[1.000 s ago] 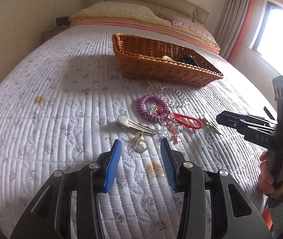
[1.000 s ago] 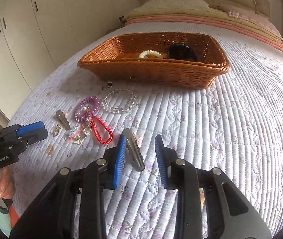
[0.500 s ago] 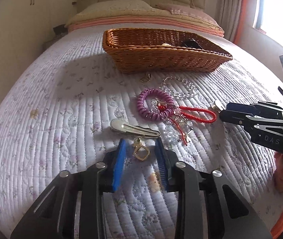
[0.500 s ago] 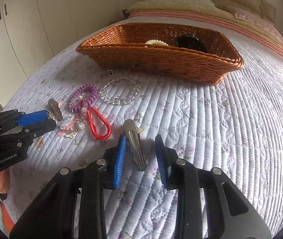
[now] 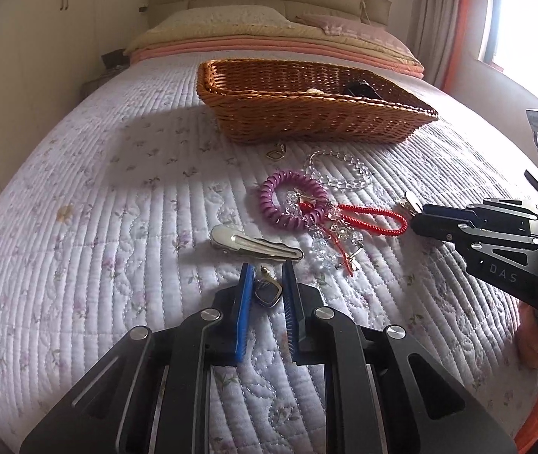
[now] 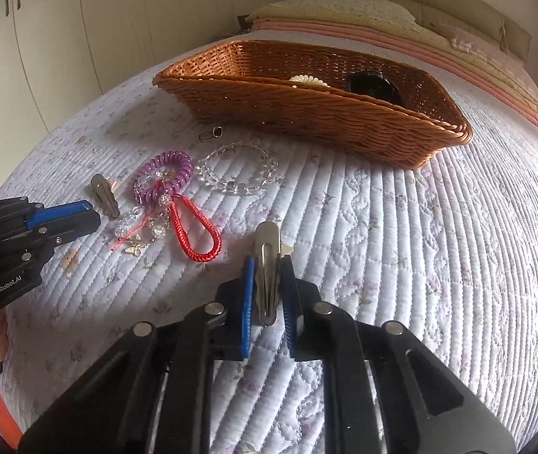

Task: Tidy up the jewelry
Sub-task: 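Carry both items over the basket and open both tools to drop them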

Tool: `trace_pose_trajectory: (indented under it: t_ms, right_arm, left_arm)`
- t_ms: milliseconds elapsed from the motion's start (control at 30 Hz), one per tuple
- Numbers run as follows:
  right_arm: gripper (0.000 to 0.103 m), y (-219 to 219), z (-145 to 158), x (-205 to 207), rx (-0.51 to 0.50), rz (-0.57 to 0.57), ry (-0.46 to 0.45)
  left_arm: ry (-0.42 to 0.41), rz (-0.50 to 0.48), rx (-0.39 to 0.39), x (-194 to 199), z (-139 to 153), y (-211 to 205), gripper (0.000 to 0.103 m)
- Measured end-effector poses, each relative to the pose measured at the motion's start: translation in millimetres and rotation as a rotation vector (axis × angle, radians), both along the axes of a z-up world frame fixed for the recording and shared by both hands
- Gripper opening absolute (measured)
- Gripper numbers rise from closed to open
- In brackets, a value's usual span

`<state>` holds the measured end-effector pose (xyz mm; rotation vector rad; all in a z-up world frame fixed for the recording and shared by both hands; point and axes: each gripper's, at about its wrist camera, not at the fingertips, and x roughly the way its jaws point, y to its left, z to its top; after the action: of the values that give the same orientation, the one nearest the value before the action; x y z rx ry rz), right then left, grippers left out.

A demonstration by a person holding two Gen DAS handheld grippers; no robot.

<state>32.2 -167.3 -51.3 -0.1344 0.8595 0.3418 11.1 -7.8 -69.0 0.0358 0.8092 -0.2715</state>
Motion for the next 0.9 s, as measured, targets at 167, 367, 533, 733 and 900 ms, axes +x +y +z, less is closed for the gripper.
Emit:
trace_pose_trajectory:
  t_ms: [167,367,533,733,900]
  right_arm:
    - [0.012,-10,7,-4,0.064,-0.001,-0.013]
    - [0.012,-20,19,-8,0.114,-0.001,-0.036]
    - [0.012,-27,52,-10,0.159,-0.001,-0.091]
    - [0.012,-25,108,25,0.199,0.002,-0.162]
    - [0.012,-14,130,83,0.187,-0.012,-0.176]
  left_arm:
    - [-0.034,-0.025,-0.018,-8,6,-1,0.014]
    - [-0.072,-0.025,-0.037,-17,16,1,0.013]
    - [-0.141,-0.046,-0.050,-16,43,-5,0.013]
    - [-0.254,-0.079,-0.063,19,94,-18,0.014]
    - [-0.281,-0.095,-0.073,72,112,-27,0.014]
